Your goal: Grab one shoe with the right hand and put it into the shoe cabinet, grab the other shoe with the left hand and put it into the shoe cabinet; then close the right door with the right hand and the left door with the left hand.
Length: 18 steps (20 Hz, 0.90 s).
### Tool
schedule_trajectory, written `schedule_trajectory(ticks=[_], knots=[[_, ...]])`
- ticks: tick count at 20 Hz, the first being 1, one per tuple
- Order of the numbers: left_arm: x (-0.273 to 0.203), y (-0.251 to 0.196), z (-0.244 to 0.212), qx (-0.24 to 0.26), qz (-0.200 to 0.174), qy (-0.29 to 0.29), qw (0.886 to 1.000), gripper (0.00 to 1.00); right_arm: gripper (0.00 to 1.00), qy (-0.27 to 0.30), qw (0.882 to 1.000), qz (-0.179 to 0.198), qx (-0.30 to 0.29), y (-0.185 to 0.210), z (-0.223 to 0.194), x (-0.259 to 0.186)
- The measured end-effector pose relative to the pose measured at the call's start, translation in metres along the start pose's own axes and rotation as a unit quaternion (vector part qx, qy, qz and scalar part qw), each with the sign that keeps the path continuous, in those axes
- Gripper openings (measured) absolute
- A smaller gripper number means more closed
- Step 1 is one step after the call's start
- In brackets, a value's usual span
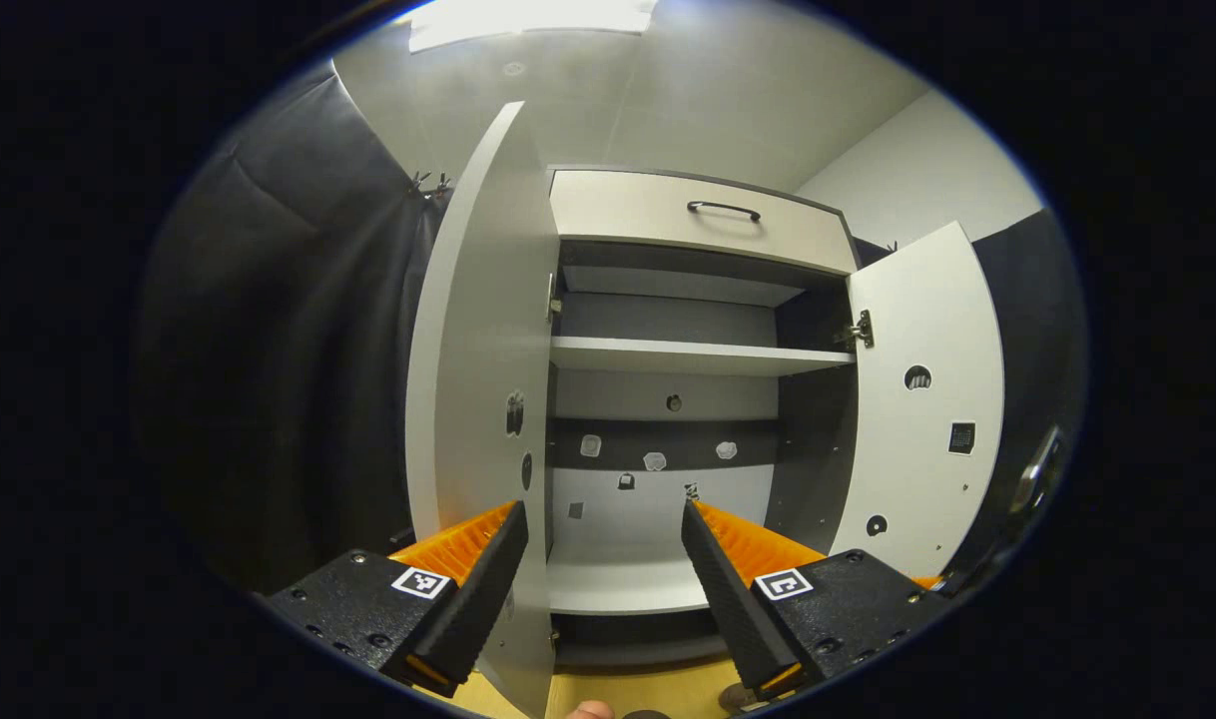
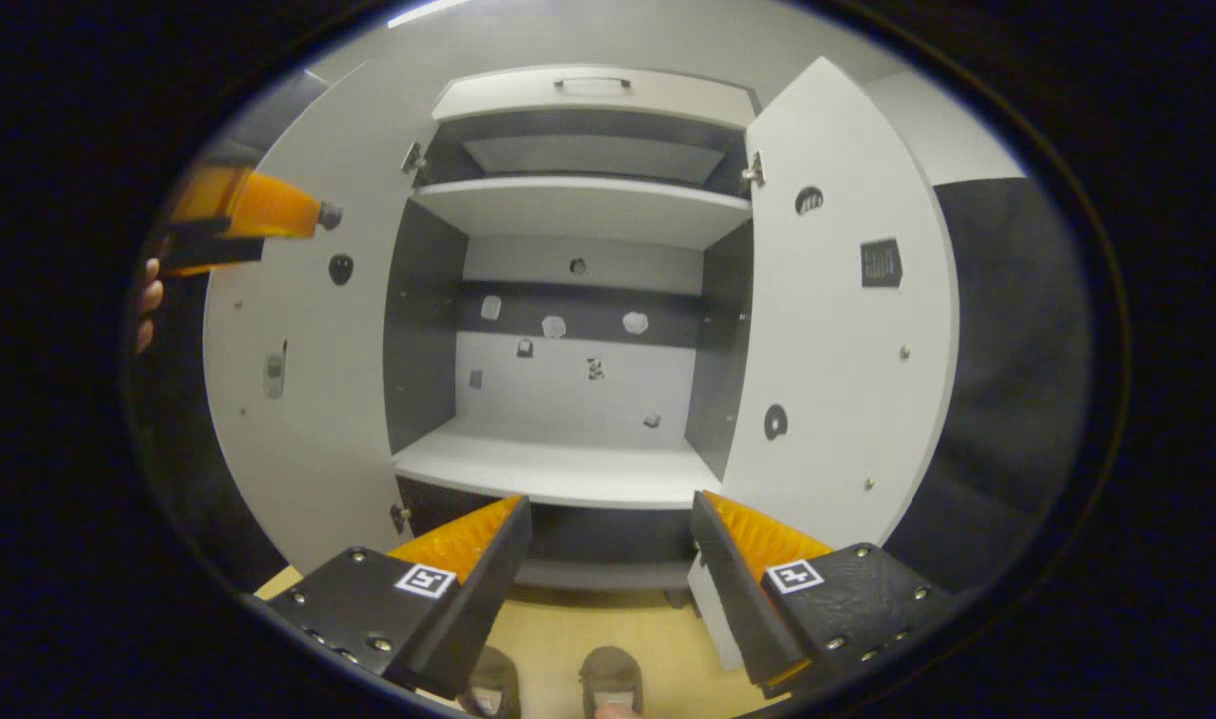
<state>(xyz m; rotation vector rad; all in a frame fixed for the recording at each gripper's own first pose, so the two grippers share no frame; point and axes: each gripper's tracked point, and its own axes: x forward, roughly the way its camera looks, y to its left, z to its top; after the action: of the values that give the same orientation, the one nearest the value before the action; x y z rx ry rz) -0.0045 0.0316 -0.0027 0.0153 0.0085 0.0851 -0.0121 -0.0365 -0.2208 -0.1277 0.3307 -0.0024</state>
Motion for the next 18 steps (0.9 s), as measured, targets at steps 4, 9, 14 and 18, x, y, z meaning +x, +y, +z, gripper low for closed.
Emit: schedule_trajectory(ticks=[4,9,14,18], knots=[[-0.001,0.006,-0.002,0.002,0.006,0.003,1.000,0.91,0.97,0.073,0.997,0.003,0.007,0.002,-0.084,0.007],[-0.003,0.007,-0.002,0.005,0.003,0.002,1.000,0.94,0.97,0.172,0.985,0.007,0.018,0.005,-0.188,0.010],[-0.003,0.009,-0.003,0.007,0.002,0.003,1.000,0.93,0.98,0.263,0.964,0.021,0.025,0.011,-0.274,0.001],[-0.005,0.009,-0.005,0.009,-0.001,0.005,1.000,0.92,0.93,0.318,0.947,0.031,0.032,0.015,-0.325,-0.006]])
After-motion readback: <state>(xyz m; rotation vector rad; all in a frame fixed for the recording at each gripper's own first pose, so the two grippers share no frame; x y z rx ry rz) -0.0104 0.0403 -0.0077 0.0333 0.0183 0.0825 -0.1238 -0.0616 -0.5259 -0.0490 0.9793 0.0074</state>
